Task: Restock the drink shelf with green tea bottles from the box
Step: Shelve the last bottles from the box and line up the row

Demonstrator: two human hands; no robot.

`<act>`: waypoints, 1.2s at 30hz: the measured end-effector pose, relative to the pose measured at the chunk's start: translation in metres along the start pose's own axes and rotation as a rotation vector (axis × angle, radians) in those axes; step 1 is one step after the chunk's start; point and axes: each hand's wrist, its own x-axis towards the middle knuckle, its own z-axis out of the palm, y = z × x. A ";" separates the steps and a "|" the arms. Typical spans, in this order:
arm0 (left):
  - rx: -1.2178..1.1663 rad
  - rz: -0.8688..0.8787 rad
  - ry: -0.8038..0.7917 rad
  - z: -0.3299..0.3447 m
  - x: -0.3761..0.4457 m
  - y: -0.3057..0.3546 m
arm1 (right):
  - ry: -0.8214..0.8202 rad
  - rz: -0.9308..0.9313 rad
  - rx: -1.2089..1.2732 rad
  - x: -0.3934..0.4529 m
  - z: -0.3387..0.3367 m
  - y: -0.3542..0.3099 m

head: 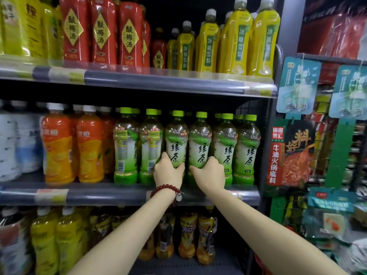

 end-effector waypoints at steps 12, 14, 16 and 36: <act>0.016 0.065 -0.079 -0.012 -0.002 -0.013 | -0.001 -0.103 -0.030 -0.015 -0.004 0.005; 0.033 0.086 -0.134 -0.017 -0.001 -0.018 | 0.013 -0.173 -0.001 -0.020 -0.005 0.010; 0.056 0.116 -0.182 -0.021 0.000 -0.023 | 0.023 -0.217 0.006 -0.025 -0.004 0.012; 0.155 0.454 -0.207 -0.089 0.013 -0.056 | -0.043 -0.371 -0.255 -0.070 0.005 -0.042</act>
